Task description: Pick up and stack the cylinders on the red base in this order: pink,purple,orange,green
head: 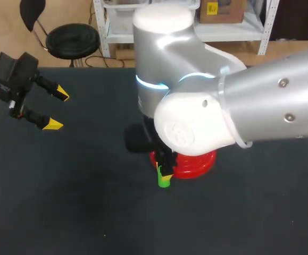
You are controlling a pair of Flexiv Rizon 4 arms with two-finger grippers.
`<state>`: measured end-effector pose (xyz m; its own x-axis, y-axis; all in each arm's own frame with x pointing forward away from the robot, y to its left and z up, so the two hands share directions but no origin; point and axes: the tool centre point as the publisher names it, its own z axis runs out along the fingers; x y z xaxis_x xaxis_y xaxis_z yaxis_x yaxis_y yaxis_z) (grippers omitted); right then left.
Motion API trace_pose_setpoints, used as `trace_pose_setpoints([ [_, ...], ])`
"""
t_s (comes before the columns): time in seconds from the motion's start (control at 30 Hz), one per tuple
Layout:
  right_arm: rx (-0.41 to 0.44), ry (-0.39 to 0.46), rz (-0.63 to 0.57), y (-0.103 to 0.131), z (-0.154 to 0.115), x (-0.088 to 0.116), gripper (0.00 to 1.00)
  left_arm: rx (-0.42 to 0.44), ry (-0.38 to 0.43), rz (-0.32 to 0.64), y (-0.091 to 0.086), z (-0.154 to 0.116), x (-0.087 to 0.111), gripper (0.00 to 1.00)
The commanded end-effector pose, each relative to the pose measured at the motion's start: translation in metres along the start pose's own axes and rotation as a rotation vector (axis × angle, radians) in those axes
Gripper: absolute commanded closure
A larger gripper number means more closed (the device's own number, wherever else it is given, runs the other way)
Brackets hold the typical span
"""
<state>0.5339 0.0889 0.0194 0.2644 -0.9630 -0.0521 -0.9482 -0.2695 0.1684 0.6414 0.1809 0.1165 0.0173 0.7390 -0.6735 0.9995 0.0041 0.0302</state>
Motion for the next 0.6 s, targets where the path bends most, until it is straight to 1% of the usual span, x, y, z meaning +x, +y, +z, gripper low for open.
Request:
trace_pose_setpoints([
  [0.03, 0.030, 0.021, -0.007, 0.003, -0.015, -0.003, 1.00, -0.001, -0.001, 0.001, -0.001, 0.000, 0.000, 0.00],
  [0.23, 0.100, 0.062, -0.013, -0.001, -0.051, -0.009, 1.00, -0.001, -0.001, 0.001, -0.001, 0.000, 0.000, 0.00],
  [0.33, 0.141, 0.052, 0.005, -0.007, -0.070, -0.007, 1.00, -0.001, -0.001, 0.001, -0.001, 0.000, 0.000, 0.00],
  [0.4, 0.170, 0.028, 0.020, -0.012, -0.088, -0.006, 1.00, -0.001, -0.001, 0.001, -0.001, 0.000, 0.000, 0.00],
  [0.5, 0.204, 0.033, 0.052, -0.021, -0.116, -0.006, 1.00, -0.001, -0.001, 0.001, -0.001, 0.000, 0.000, 0.00],
  [0.6, 0.231, 0.020, 0.076, -0.028, -0.152, -0.006, 1.00, -0.001, -0.001, 0.001, -0.001, 0.000, 0.000, 0.00],
])
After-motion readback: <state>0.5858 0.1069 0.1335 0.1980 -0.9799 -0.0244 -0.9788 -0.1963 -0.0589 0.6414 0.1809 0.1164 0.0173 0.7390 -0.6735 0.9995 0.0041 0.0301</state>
